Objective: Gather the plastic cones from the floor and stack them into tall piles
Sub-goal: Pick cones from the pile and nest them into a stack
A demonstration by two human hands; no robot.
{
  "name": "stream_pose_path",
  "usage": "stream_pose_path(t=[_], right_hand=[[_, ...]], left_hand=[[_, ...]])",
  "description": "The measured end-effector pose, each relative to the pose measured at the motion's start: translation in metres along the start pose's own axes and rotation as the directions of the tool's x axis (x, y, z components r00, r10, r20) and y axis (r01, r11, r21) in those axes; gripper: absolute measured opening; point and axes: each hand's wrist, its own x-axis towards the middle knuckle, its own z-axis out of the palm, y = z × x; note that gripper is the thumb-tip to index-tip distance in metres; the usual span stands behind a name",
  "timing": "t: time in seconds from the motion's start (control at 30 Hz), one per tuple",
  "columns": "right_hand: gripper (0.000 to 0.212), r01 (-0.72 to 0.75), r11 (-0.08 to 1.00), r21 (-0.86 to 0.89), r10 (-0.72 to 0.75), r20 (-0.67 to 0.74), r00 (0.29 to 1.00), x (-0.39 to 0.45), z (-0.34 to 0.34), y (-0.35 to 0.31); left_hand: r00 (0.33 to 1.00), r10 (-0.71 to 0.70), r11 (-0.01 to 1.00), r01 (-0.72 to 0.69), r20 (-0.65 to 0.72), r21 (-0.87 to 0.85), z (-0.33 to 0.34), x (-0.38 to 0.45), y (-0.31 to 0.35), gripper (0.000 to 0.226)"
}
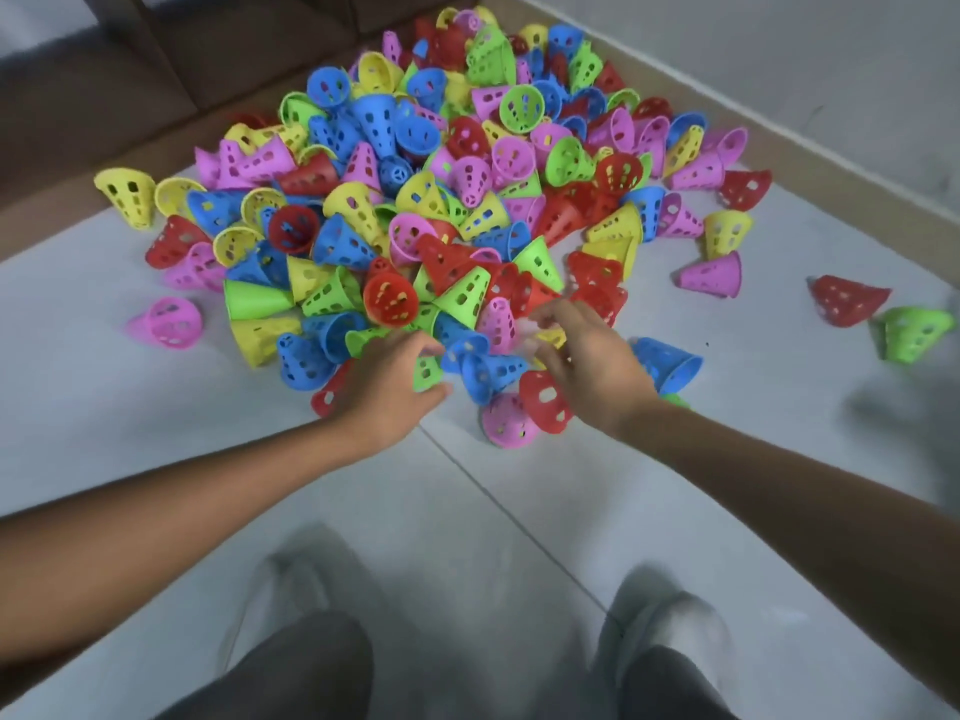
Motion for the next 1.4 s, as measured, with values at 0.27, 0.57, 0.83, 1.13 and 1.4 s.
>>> stream_pose_path(t=[0.27,0.57,0.83,1.13,1.4], right_hand=[[0.038,0.024,0.993,-0.115,-0.016,0.068,0.998,0.015,0.037,-0.009],[0.025,-0.179,0.956,0.233,0.192,-0.034,0.981,0.025,0.052,0.004],[0.038,-0.135,0.975,-0.176,0.143,0.034,0.989,0.032,0.035,0.048],[0.063,-0.316,0.922,-0.222,0.377,0.342,0.861,0.042,0.035,0.064],[0.053,-0.151,0.960,-0.235,0.249,0.473,0.845,0.048,0.050,0.060]], left_hand=[[0.981,-0.141,0.970,0.163,-0.132,0.182,-0.014,-0.012,-0.044,0.034],[0.923,-0.385,0.918,0.385,-0.025,0.090,-0.019,-0.013,-0.082,0.040],[0.789,-0.588,0.807,0.586,0.176,0.069,-0.021,-0.016,-0.084,0.052],[0.765,-0.568,0.723,0.640,0.303,-0.261,-0.017,-0.033,-0.043,0.080],[0.858,-0.387,0.817,0.489,0.339,-0.306,-0.003,-0.022,-0.007,0.069]])
